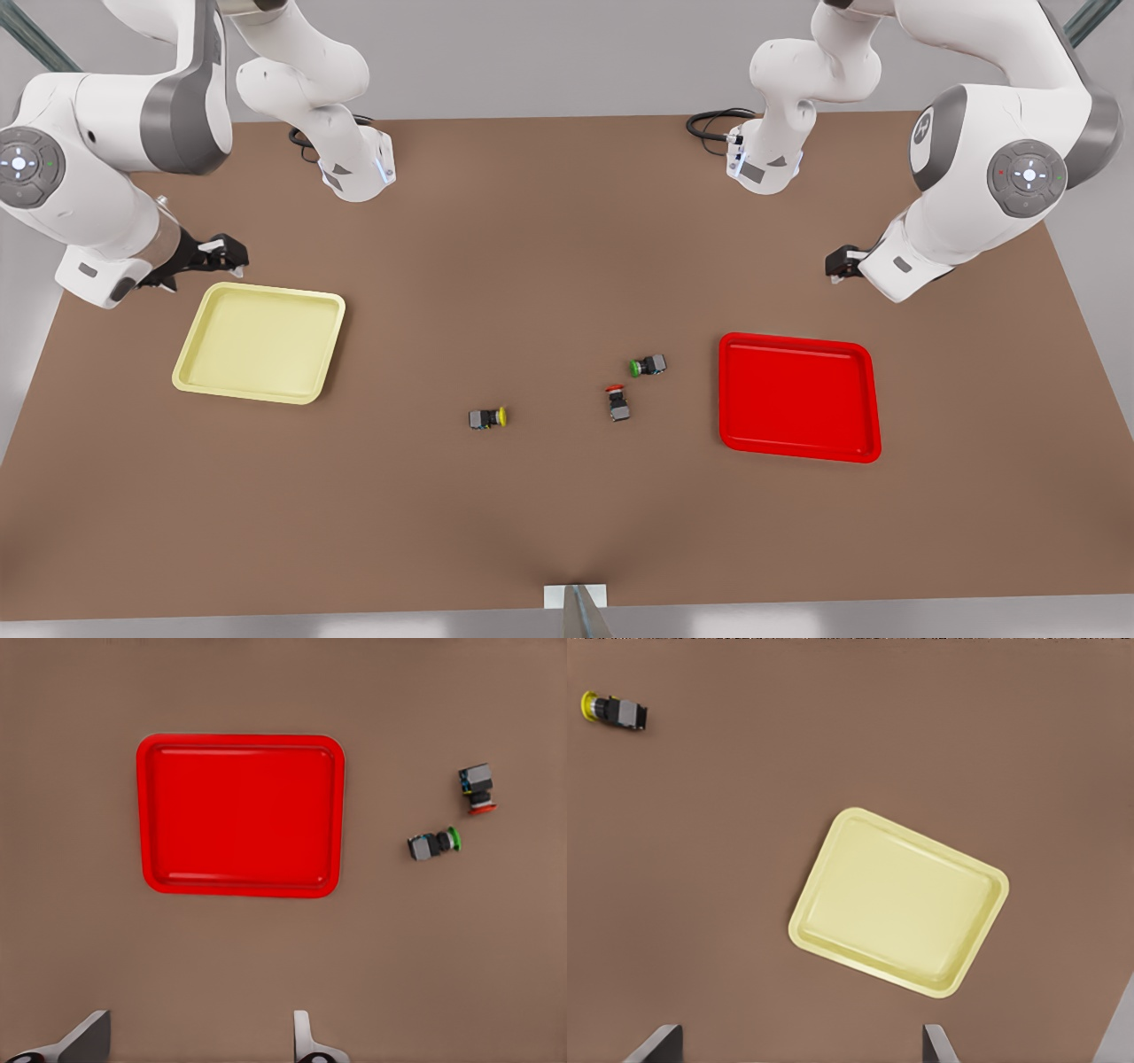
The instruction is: Place the switches on the corresponding trays according to their colors
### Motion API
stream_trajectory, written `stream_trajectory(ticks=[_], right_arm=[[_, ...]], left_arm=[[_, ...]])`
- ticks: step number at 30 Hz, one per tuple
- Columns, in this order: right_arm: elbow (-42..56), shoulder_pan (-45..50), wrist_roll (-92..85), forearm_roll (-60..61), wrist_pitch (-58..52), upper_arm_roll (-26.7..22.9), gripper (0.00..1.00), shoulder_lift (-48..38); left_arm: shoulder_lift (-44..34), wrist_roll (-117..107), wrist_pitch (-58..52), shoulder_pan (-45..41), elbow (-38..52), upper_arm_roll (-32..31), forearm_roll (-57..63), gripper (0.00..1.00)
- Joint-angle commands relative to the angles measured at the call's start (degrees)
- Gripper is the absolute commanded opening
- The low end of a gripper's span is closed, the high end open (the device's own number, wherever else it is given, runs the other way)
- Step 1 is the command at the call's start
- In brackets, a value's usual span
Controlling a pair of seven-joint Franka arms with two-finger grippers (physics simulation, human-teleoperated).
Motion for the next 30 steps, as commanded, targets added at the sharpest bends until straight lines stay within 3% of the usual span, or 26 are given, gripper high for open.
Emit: stream_trajectory(ticks=[1, 3, 7, 9, 12, 19, 25, 30], right_arm=[[-0.02, 0.27, -3.3, -0.03, 1.28, -0.06, 1.0, 0.03], [-0.02, 0.35, -3.3, -0.03, 1.28, -0.06, 1.0, 0.03], [-5.47, 2.81, -4.71, 0.67, 1.98, -0.06, 1.0, 2.93], [-5.12, 4.57, -7.25, 1.99, 7.34, 5.47, 1.0, 11.89], [-5.12, 5.98, -26.76, 2.87, 25.62, 11.01, 1.0, 24.29], [-14.26, 10.28, -59.63, 0.06, 55.85, 11.19, 1.0, 28.51], [-16.46, 11.42, -78.45, -6.36, 72.02, 11.28, 1.0, 32.2], [-15.75, 12.39, -78.27, -6.18, 74.93, 11.37, 1.0, 34.22]], left_arm=[[0.01, -1.14, 0.48, 0.0, 0.03, 0.0, 0.0, 1.0], [5.71, -1.32, 1.0, -4.3, -0.24, -0.35, -2.2, 1.0], [26.81, -27.24, 28.16, -18.36, 0.2, -0.35, -4.22, 1.0], [31.82, -28.3, 34.14, -22.15, 0.2, -0.44, -4.22, 1.0], [38.06, -36.2, 40.2, -23.2, 3.1, -0.61, -4.4, 1.0], [41.14, -56.51, 41.7, -22.94, 6.09, -3.86, -4.66, 1.0], [42.63, -53.0, 45.83, -23.03, 6.09, -4.04, -4.66, 1.0], [43.69, -41.75, 46.53, -22.76, 6.09, -3.95, -2.73, 1.0]])
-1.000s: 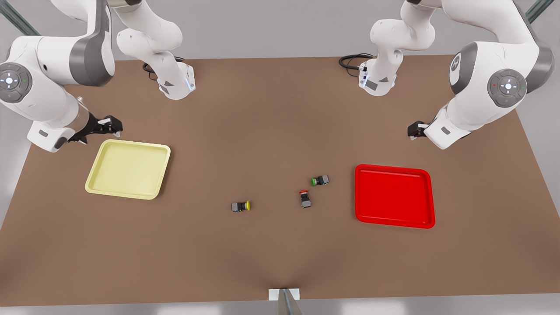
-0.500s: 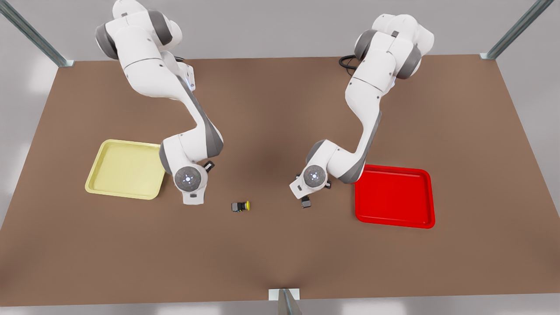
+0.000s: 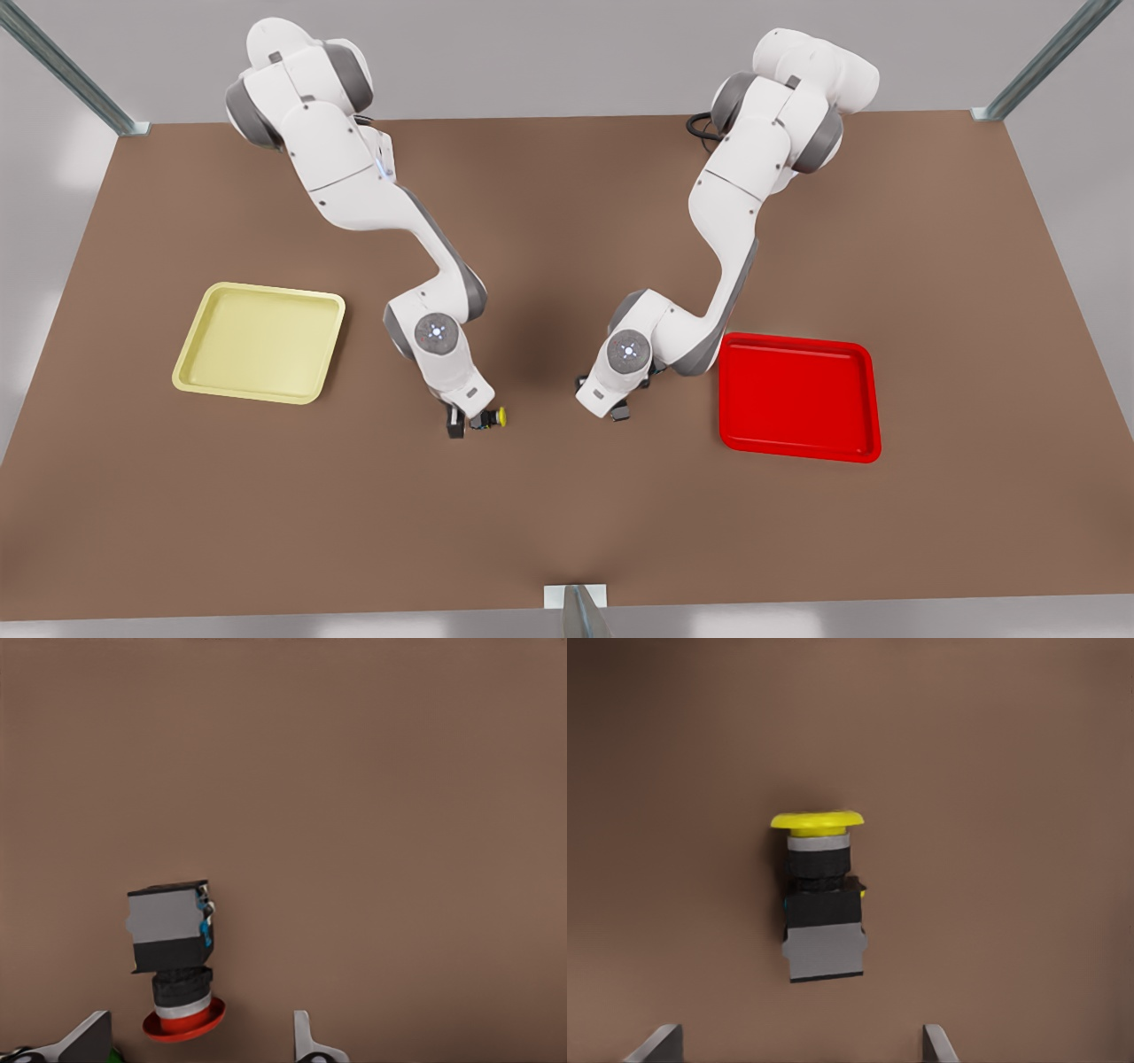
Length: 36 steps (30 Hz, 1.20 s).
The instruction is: Place the switches on the corresponding trays according to their colors
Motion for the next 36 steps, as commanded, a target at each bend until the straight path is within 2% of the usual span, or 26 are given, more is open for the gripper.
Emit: stream_trajectory(ticks=[1, 3, 11, 18, 23, 26, 27, 28, 29, 31, 36], right_arm=[[0.0, 0.18, -32.58, -0.09, 8.99, 0.0, 1.0, 0.22], [-1.05, 0.35, -32.31, 1.06, 8.99, 0.44, 1.0, 0.31], [-0.35, 0.35, -31.52, 4.66, 8.38, 0.44, 1.0, 2.68], [-0.17, 0.62, -21.85, 5.63, 5.22, 0.44, 1.0, 3.12], [2.2, -0.26, -3.4, 7.03, -3.57, 0.44, 1.0, 2.51], [2.46, -0.17, -0.58, 7.91, -3.75, 0.44, 1.0, 3.12], [3.43, -0.17, -0.05, 7.91, -3.93, 0.44, 1.0, 4.0], [4.92, -0.09, -0.05, 8.17, -3.93, 0.44, 1.0, 5.49], [5.89, 0.18, -0.14, 8.79, -3.93, 0.44, 1.0, 6.64], [7.03, 0.53, -0.14, 8.7, -4.01, 0.44, 1.0, 7.43], [9.58, 1.76, -0.14, 8.7, -5.95, 0.44, 1.0, 9.19]], left_arm=[[0.06, -4.68, 1.98, 0.26, 0.03, 0.0, 0.64, 1.0], [0.93, -4.14, 5.14, 0.53, 0.56, 0.09, 0.64, 1.0], [2.78, 3.94, 6.02, 1.67, 2.05, 0.44, 0.82, 1.0], [3.57, 6.58, 5.67, 1.67, 2.14, 0.44, 0.73, 1.0], [4.19, 6.67, 5.76, 1.67, 2.67, 0.44, 0.73, 1.0], [4.36, 6.67, 5.85, 2.46, 2.67, 0.44, 0.73, 1.0], [4.36, 6.67, 6.02, 2.46, 2.93, 0.44, 0.73, 0.93], [4.45, 6.58, 6.02, 2.46, 3.63, 0.44, 0.73, 0.75], [4.36, 6.49, 5.94, 2.46, 3.72, 0.44, 0.73, 0.65], [4.36, 6.32, 5.67, 2.46, 4.43, 0.44, 0.73, 0.6], [4.54, 6.32, 5.58, 2.46, 4.43, 0.44, 0.64, 0.6]])
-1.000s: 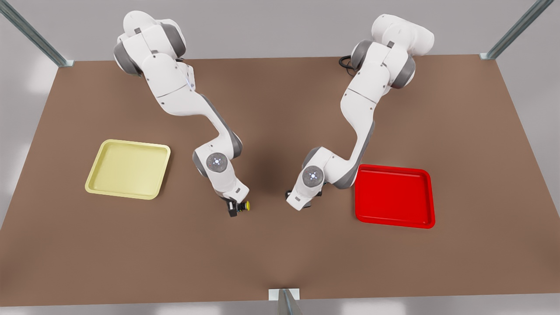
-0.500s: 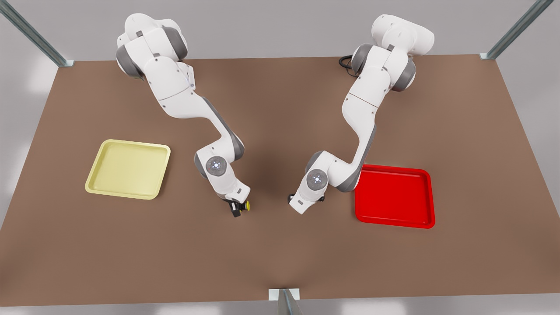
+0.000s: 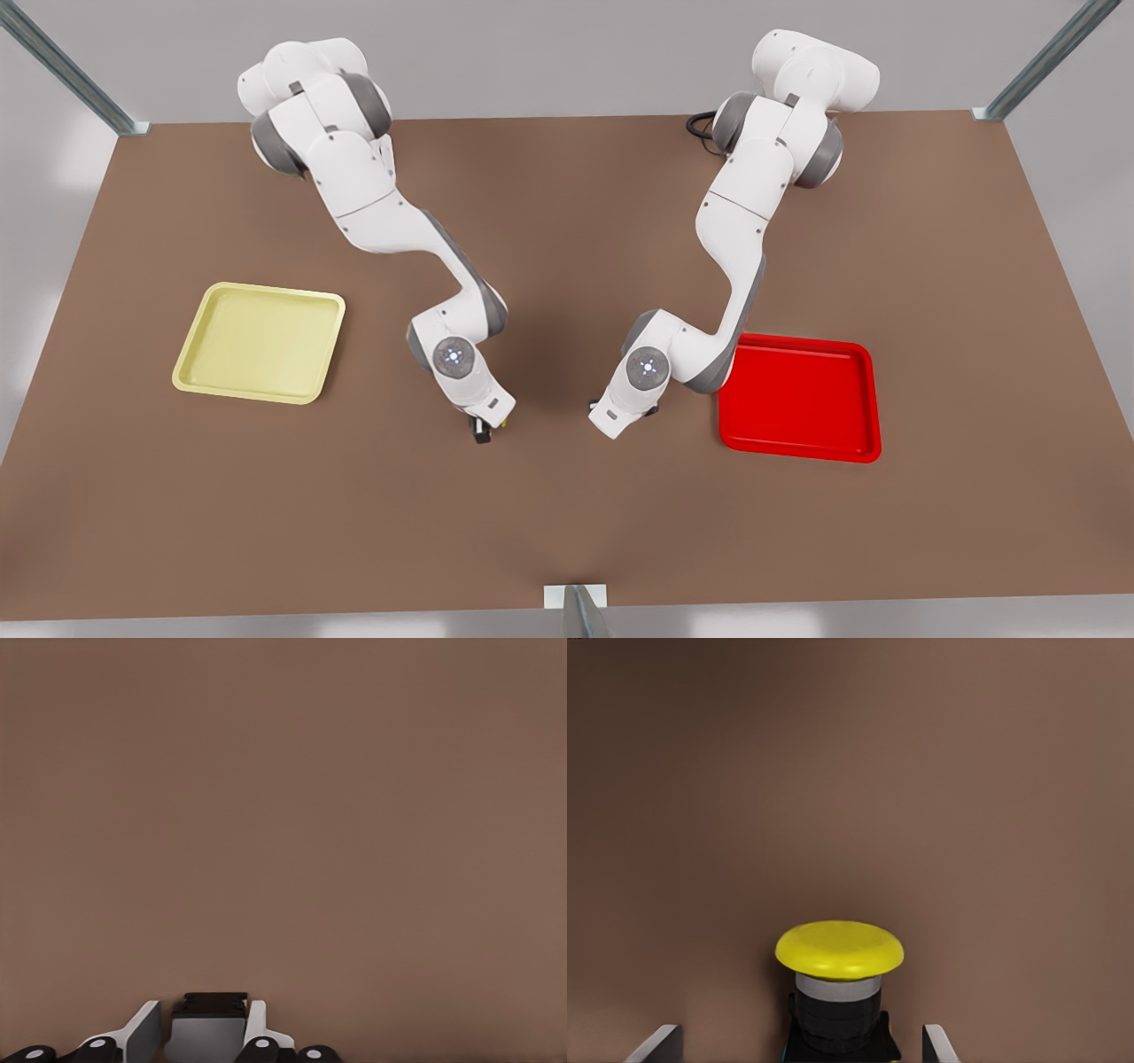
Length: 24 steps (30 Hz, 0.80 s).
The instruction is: Place the switches on the corresponding trays according to their colors
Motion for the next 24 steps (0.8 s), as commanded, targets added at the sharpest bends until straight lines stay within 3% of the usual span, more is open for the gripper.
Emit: stream_trajectory(ticks=[1, 4, 7, 9, 13, 19, 21, 24], right_arm=[[0.38, 0.1, 7.49, 0.14, -1.69, 0.0, 1.0, 0.42], [0.99, 0.1, 7.49, 0.22, -1.77, 0.0, 1.0, 0.51], [1.26, 0.01, 7.49, 0.93, -2.56, 0.0, 1.0, 0.42], [1.26, 0.01, 7.49, 1.45, -2.56, 0.0, 1.0, 0.33], [1.26, 0.01, 7.4, 1.45, -2.56, 0.0, 0.85, 0.25], [1.26, 0.01, 7.4, 1.45, -3.18, 0.0, 0.72, 0.07], [2.4, 0.01, 7.4, 1.45, -4.94, 0.0, 0.69, 0.07], [2.49, 0.01, 7.4, 1.37, -4.94, 0.0, 0.54, 0.07]], left_arm=[[-0.03, 1.32, -0.11, 0.0, 0.06, -0.01, 0.11, 0.6], [0.32, 1.32, -0.11, 0.0, -0.02, -0.01, 0.11, 0.59], [0.32, 1.23, -0.55, -0.09, -0.02, -0.01, 0.11, 0.48], [0.15, 1.14, -0.82, -0.09, -0.02, -0.01, 0.11, 0.48], [-3.54, 1.67, -22.95, 3.77, 8.33, 0.26, -0.06, 0.47], [-7.76, 7.03, -30.61, 18.72, 6.92, -0.1, 4.24, 0.48], [-7.76, 10.63, -31.66, 20.39, 5.95, -0.01, 4.24, 0.48], [-7.85, 19.16, -39.05, 21.18, 4.11, 0.26, 7.85, 0.48]])
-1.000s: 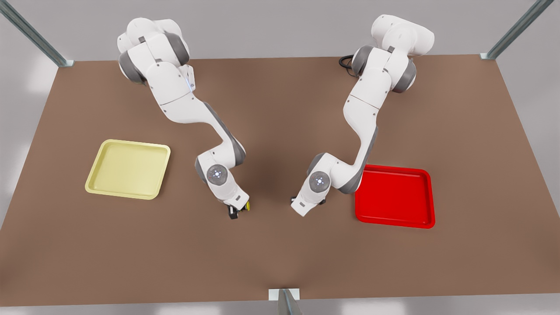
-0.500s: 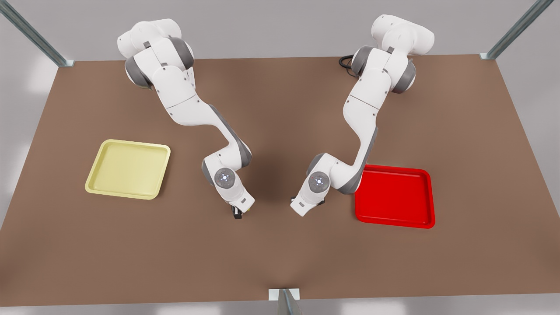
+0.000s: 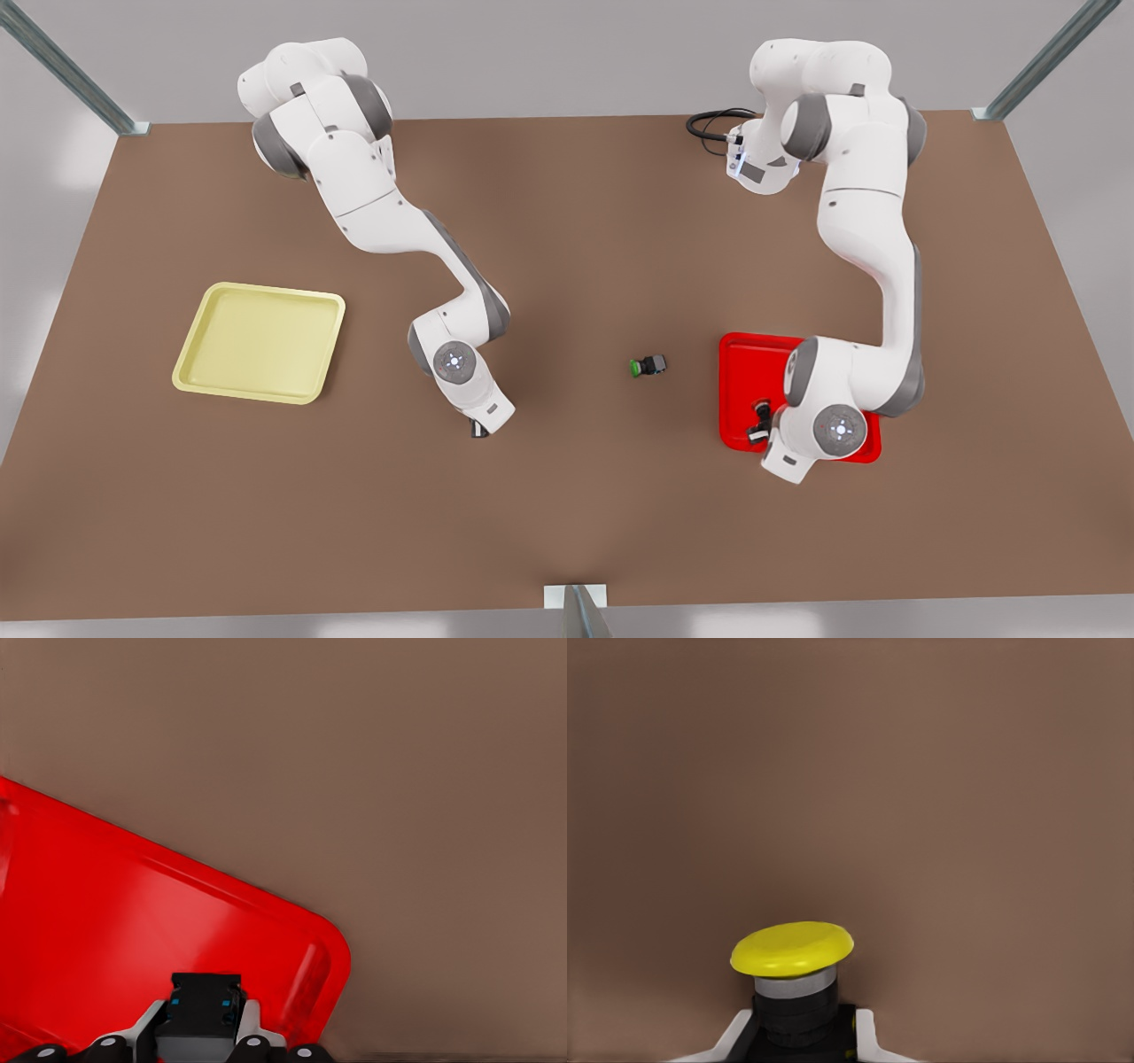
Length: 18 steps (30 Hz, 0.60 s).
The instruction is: Place the switches on the corresponding trays according to their colors
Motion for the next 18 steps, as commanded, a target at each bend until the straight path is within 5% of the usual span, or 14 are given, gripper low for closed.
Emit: stream_trajectory(ticks=[1, 2, 3, 11, 18], right_arm=[[0.07, 0.0, 1.84, -0.1, -1.07, 0.0, 0.47, -0.07], [0.07, 0.0, 1.84, -0.1, -1.07, 0.0, 0.45, -0.07], [0.07, 0.0, 1.84, -0.1, -1.07, 0.0, 0.44, -0.07], [0.07, 0.0, 2.02, -0.19, -0.89, 0.0, 0.44, 0.2], [0.16, -0.62, 1.93, 0.25, -5.81, 0.0, 0.45, -1.56]], left_arm=[[-0.37, 16.5, -10.86, 0.62, -0.83, 0.03, 2.68, 0.48], [-0.37, 16.77, -11.39, 0.62, -0.83, 0.03, 3.3, 0.54], [-0.37, 16.68, -11.39, 1.06, -0.83, 0.03, 3.73, 1.0], [-4.59, 18.44, -15.87, -0.25, 4.7, -0.68, 2.24, 1.0], [-26.64, 18.7, -24.05, -2.19, 2.69, -0.94, -3.64, 1.0]])
